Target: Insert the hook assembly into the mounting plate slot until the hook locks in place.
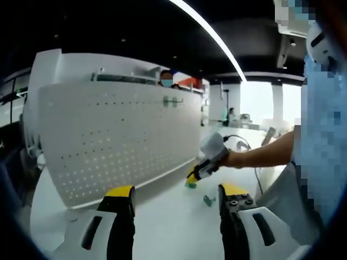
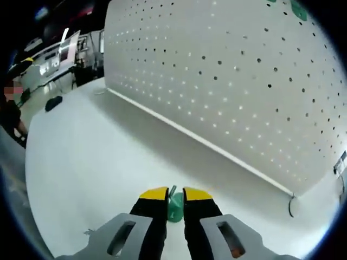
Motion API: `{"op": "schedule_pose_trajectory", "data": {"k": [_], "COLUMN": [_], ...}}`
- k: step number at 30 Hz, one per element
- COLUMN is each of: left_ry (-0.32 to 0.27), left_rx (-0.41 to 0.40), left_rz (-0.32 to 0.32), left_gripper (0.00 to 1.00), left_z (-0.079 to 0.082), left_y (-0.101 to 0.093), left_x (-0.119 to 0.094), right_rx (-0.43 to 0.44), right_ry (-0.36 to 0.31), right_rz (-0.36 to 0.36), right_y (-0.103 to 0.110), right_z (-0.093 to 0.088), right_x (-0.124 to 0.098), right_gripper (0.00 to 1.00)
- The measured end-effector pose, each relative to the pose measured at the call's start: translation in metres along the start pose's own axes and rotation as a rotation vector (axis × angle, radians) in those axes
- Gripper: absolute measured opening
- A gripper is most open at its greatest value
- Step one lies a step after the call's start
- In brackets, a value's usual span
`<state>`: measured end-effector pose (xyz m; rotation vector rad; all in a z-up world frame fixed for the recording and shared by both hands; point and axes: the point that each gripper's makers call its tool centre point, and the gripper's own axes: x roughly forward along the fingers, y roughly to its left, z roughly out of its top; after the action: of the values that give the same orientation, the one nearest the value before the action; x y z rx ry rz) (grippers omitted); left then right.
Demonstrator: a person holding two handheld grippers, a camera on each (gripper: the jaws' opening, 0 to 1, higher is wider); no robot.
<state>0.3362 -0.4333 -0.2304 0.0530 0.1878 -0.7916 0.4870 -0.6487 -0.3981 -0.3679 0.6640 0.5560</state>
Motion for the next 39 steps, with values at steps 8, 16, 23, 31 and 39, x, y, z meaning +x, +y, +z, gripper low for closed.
{"op": "schedule_pose_trajectory", "data": {"k": [8, 16, 23, 31, 39], "left_ry": [0.003, 0.004, 0.006, 0.008, 0.006], "left_rx": [0.001, 0.003, 0.002, -0.001, -0.003], "left_rz": [-0.008, -0.007, -0.004, -0.001, 0.0], "left_gripper": [0.63, 0.63, 0.63, 0.63, 0.63], "left_z": [0.001, 0.002, 0.001, 0.0, 0.0], "left_y": [-0.001, -0.001, -0.001, 0.0, 0.0], "left_x": [0.002, 0.002, 0.002, 0.001, 0.002], "right_rx": [0.021, 0.045, 0.056, 0.079, 0.102], "right_ry": [0.012, 0.054, 0.095, 0.127, 0.126], "right_rz": [-0.011, 0.01, 0.03, 0.047, 0.06], "right_y": [-0.009, -0.009, -0.006, -0.006, -0.006], "right_z": [-0.003, -0.008, -0.014, -0.02, -0.022], "right_x": [-0.003, -0.001, 0.004, 0.006, 0.006], "right_gripper": [0.07, 0.06, 0.05, 0.03, 0.01]}}
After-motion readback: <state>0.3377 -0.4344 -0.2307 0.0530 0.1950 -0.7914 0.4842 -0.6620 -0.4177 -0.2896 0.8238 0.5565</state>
